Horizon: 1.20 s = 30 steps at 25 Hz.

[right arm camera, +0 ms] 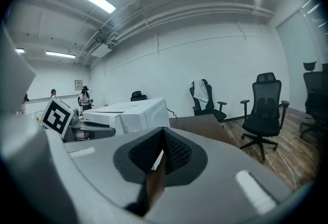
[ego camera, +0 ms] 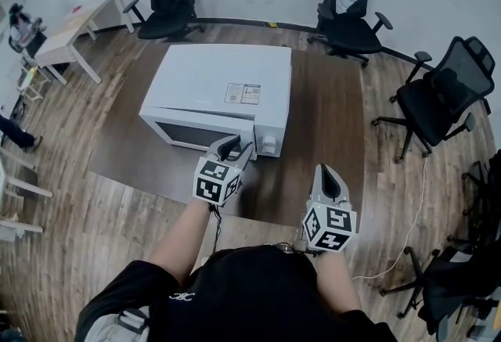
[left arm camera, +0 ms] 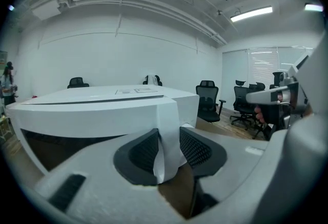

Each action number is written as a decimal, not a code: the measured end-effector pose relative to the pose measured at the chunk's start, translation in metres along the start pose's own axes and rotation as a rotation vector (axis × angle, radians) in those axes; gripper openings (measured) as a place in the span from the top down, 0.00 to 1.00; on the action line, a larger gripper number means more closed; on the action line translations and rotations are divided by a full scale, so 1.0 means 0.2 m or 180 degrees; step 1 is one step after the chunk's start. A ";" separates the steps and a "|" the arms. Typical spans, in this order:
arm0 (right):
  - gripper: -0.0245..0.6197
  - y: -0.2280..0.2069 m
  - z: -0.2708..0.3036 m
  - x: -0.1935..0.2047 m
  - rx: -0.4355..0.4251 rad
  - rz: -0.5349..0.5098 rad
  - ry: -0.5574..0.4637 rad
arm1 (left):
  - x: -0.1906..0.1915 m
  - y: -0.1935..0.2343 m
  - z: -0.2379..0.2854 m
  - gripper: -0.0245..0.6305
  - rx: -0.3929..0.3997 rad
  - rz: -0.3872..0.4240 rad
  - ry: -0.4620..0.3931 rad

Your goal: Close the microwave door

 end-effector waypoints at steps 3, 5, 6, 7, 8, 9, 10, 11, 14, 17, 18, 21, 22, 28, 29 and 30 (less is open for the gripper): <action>0.95 -0.03 0.04 -0.02 -0.0002 0.0003 0.0001 | 0.00 0.01 0.01 0.74 0.0007 0.0016 -0.0035; 0.95 -0.03 0.07 -0.03 -0.0016 -0.0009 0.0003 | -0.01 0.02 0.04 0.74 -0.0019 0.0009 -0.0041; 0.95 -0.03 0.08 -0.03 -0.0024 -0.0015 0.0005 | -0.02 0.03 0.06 0.74 -0.0040 -0.0001 -0.0028; 0.95 -0.03 0.09 -0.03 -0.0034 -0.0019 0.0007 | -0.02 0.04 0.07 0.79 -0.0049 -0.0013 -0.0012; 0.95 -0.03 0.09 -0.04 -0.0045 -0.0022 0.0008 | -0.02 0.05 0.08 0.77 -0.0039 -0.0028 -0.0005; 0.95 -0.03 0.10 -0.04 -0.0057 -0.0025 0.0010 | -0.02 0.05 0.08 0.78 -0.0021 -0.0046 -0.0014; 0.95 -0.03 0.10 -0.04 -0.0070 -0.0032 0.0013 | -0.02 0.05 0.08 0.79 -0.0010 -0.0062 -0.0032; 0.95 -0.02 0.11 -0.04 -0.0084 -0.0039 0.0018 | -0.01 0.06 0.08 0.79 -0.0012 -0.0075 -0.0048; 0.95 -0.01 0.11 -0.03 -0.0123 -0.0040 0.0026 | -0.01 0.05 0.08 0.79 -0.0039 -0.0107 -0.0054; 0.95 0.03 0.11 -0.03 -0.0180 -0.0051 0.0021 | -0.01 0.06 0.06 0.84 -0.0148 -0.0085 0.0016; 0.95 0.05 0.11 -0.03 -0.0206 -0.0055 0.0025 | -0.02 0.06 0.04 0.89 -0.0211 -0.0066 0.0026; 0.95 0.12 0.12 -0.02 -0.0306 -0.0041 0.0034 | -0.03 0.09 -0.02 0.96 -0.0338 -0.0054 -0.0040; 0.95 0.14 0.11 -0.01 -0.0344 -0.0029 0.0039 | -0.04 0.09 -0.05 0.96 -0.0364 -0.0066 -0.0047; 0.95 0.35 0.10 0.04 -0.0572 -0.0090 0.0089 | -0.02 0.05 -0.23 0.96 -0.0543 -0.0081 -0.0018; 0.95 0.39 0.09 0.03 -0.0615 -0.0090 0.0077 | -0.02 0.05 -0.27 0.96 -0.0563 -0.0078 -0.0029; 0.95 0.43 0.09 0.03 -0.0658 -0.0079 0.0057 | -0.02 0.06 -0.32 0.96 -0.0591 -0.0077 -0.0043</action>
Point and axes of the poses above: the fingertips, and each gripper's own axes: z forward along the fingers, y to its left, x out of its underside, the point moved 4 cm from there along -z, backward along the fingers, and after that the axes turned 4 degrees about z, right-handed, at the moved point
